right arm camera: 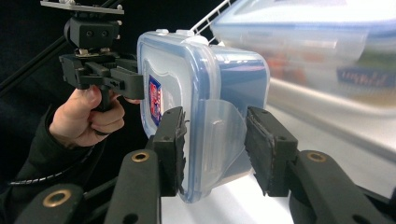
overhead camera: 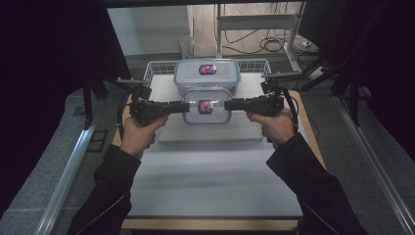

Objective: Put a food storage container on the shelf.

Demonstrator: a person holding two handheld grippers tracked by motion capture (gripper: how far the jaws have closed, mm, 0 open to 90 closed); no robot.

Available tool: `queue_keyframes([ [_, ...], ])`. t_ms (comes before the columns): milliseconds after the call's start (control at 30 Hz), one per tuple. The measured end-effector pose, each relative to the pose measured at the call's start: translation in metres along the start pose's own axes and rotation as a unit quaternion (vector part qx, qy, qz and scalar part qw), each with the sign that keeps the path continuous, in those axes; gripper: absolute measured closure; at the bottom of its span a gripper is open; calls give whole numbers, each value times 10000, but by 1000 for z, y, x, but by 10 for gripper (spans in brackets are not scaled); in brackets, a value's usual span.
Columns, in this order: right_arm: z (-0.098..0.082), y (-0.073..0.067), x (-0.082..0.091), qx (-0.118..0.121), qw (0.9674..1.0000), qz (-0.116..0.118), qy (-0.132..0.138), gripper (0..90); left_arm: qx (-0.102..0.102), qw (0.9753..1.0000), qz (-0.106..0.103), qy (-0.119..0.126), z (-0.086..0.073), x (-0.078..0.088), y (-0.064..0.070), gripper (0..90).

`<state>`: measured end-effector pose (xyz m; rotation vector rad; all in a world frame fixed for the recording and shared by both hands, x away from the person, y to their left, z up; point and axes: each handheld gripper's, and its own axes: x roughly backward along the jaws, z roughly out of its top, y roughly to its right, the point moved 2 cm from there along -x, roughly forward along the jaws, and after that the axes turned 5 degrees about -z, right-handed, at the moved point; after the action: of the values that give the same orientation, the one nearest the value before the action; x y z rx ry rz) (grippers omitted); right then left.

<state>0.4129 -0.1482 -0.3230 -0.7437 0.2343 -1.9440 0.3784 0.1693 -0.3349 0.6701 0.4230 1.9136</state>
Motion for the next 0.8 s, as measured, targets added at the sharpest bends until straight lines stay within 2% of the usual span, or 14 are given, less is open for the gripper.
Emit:
queue_keyframes([
  [333, 35, 3, -4, -87, 9999, -100, 111, 582, 150, 9998, 18, 153, 35, 3, -8, 574],
  [367, 35, 3, -4, -87, 9999, -100, 111, 582, 150, 9998, 18, 153, 35, 3, -8, 575],
  [500, 53, 7, -5, -197, 9995, -139, 202, 579, 187, 9996, 44, 203, 54, 3, -12, 574],
  [567, 60, 8, -6, -218, 9993, -171, 248, 578, 202, 9995, 48, 229, 58, 2, -12, 575],
  [600, 64, 10, -6, -225, 9992, -168, 272, 578, 209, 9994, 54, 258, 65, 1, -15, 574],
  [800, 77, 20, -8, -323, 9987, -186, 358, 577, 326, 9988, 30, 365, 78, -3, -23, 575],
])
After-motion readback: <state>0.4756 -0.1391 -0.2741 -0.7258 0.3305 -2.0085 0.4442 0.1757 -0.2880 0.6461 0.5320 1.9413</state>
